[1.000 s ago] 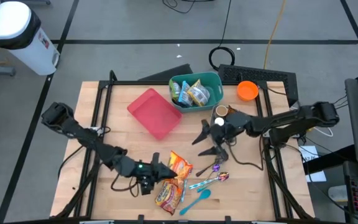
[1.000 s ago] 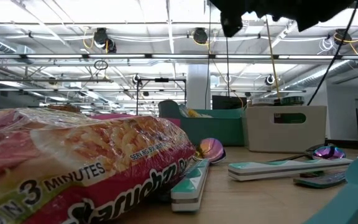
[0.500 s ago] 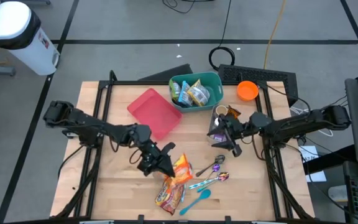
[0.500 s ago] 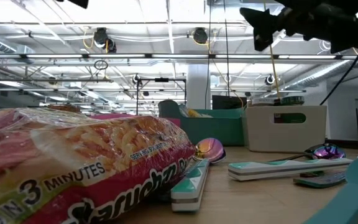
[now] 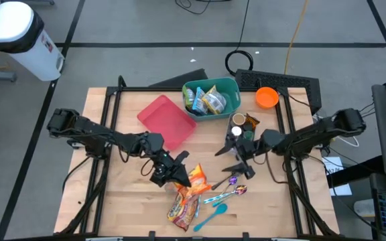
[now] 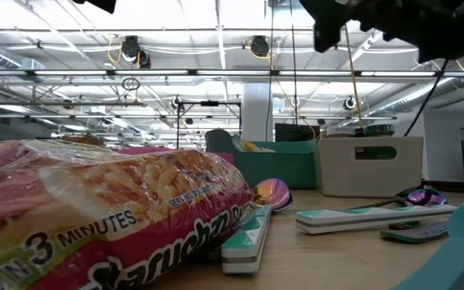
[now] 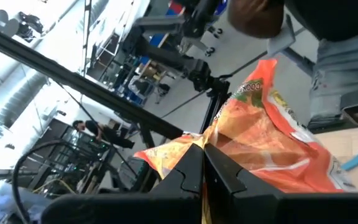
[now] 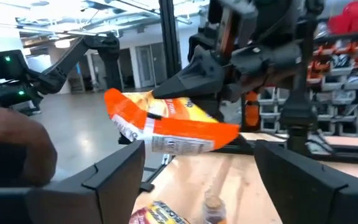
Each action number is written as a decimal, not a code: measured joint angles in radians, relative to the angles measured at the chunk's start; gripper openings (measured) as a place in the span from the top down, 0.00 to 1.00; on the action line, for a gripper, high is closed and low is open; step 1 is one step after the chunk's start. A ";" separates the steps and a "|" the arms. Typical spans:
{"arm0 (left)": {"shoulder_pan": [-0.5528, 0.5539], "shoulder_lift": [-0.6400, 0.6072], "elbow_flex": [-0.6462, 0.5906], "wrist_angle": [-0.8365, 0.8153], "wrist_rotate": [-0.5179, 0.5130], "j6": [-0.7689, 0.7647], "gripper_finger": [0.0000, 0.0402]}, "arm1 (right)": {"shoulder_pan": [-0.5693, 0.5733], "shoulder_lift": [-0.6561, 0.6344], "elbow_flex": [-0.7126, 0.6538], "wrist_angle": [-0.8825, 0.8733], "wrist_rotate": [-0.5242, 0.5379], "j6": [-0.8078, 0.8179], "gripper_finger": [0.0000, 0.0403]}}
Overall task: Pick & Place Food Item
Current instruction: Put the orange noodle pack into the green bin
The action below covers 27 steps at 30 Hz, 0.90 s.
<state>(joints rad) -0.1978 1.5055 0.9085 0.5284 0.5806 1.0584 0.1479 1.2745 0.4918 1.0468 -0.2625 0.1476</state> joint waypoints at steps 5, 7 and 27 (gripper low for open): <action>-0.001 0.000 0.000 0.008 -0.023 0.003 0.99 | 0.021 0.136 0.108 -0.004 -0.003 0.040 0.25; -0.004 0.000 0.000 0.007 -0.050 0.003 0.99 | 0.024 0.175 0.144 -0.004 -0.015 0.049 0.25; -0.004 0.000 0.000 -0.002 -0.156 -0.013 0.99 | 0.031 0.238 0.203 -0.004 -0.082 0.057 0.45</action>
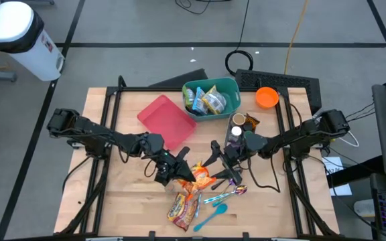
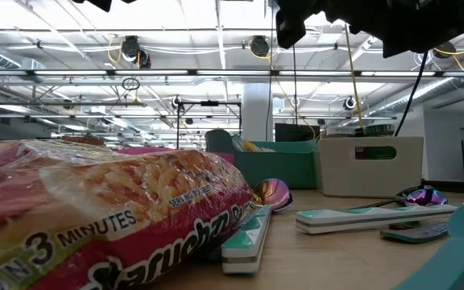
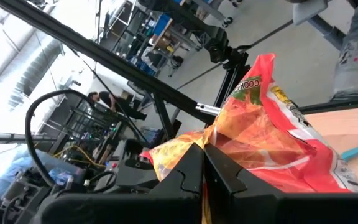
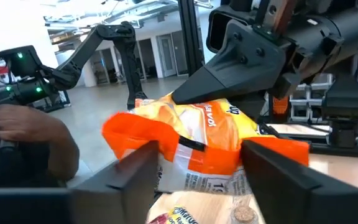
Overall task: Pick & Place Food Item
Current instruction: Put the orange noodle pack into the green bin
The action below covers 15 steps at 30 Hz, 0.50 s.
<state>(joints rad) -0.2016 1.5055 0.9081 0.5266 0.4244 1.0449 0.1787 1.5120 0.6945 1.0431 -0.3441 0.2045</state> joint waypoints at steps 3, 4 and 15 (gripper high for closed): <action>0.000 0.000 0.000 0.000 -0.008 -0.008 0.99 | 0.000 0.000 0.000 0.007 0.000 -0.016 0.60; 0.000 0.000 0.000 0.000 -0.008 -0.008 0.98 | 0.000 0.000 0.000 0.010 0.000 -0.018 0.66; 0.000 0.000 0.000 0.001 -0.036 -0.088 0.97 | 0.000 0.000 0.000 0.024 0.002 -0.089 0.97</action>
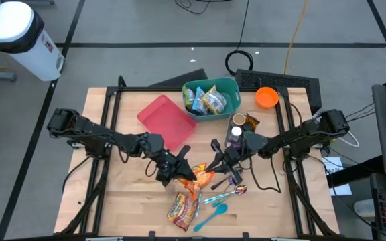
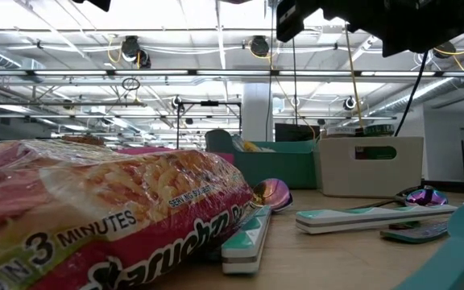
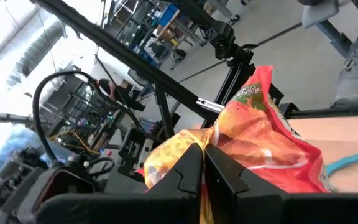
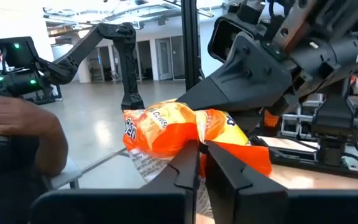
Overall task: Pick & Place Food Item
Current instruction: Put the orange noodle pack into the green bin
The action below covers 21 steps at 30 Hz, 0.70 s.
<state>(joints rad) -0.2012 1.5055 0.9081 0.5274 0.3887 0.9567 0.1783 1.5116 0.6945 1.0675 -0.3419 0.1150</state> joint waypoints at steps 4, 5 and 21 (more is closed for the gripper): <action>-0.003 0.000 0.000 0.024 -0.053 -0.183 0.96 | 0.000 -0.016 0.000 -0.013 0.000 0.000 0.99; -0.006 0.000 0.000 0.039 -0.087 -0.268 0.95 | 0.000 -0.024 0.000 -0.018 0.000 0.001 0.99; -0.028 -0.074 0.000 -0.086 -0.365 -0.782 0.50 | -0.002 -0.134 0.000 -0.219 0.001 0.007 1.00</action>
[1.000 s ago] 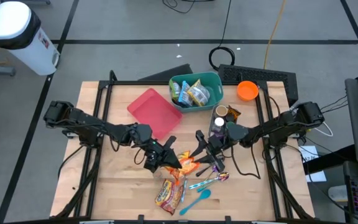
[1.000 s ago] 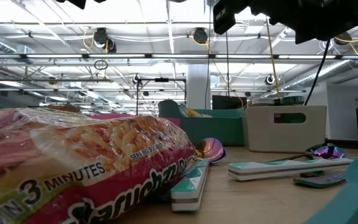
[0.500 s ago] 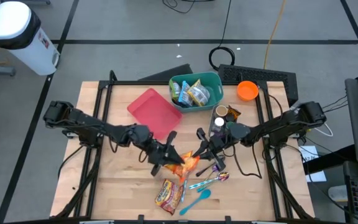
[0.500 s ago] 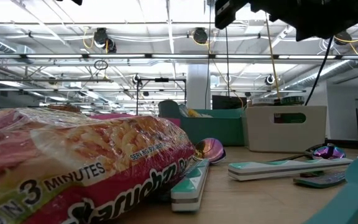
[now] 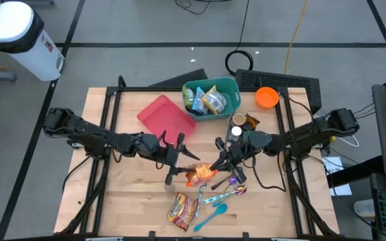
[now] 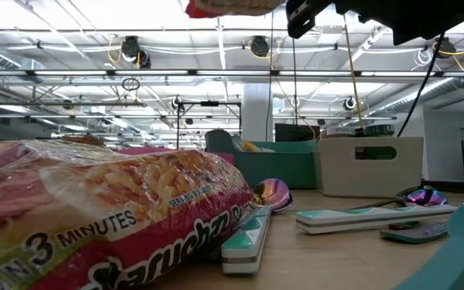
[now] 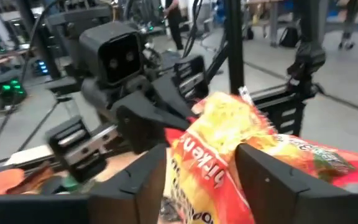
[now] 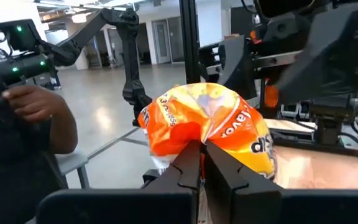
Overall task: Pick & Place Food Item
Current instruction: Put the orange noodle pack into the green bin
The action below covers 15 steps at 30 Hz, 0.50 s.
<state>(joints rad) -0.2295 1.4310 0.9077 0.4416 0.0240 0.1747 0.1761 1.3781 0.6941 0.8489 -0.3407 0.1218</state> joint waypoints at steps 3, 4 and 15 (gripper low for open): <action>0.000 -0.039 -0.001 -0.035 -0.054 -0.010 0.44 | 0.000 0.000 0.000 -0.025 -0.001 0.003 1.00; 0.000 -0.056 -0.001 -0.035 -0.075 -0.017 0.43 | 0.000 0.000 0.000 -0.032 -0.001 0.003 1.00; 0.000 -0.118 0.000 -0.236 -0.142 0.000 0.39 | -0.022 0.000 0.000 -0.032 -0.005 -0.003 1.00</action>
<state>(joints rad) -0.2295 1.3127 0.9077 0.2059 -0.1176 0.1751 0.1544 1.3785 0.6941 0.8165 -0.3452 0.1188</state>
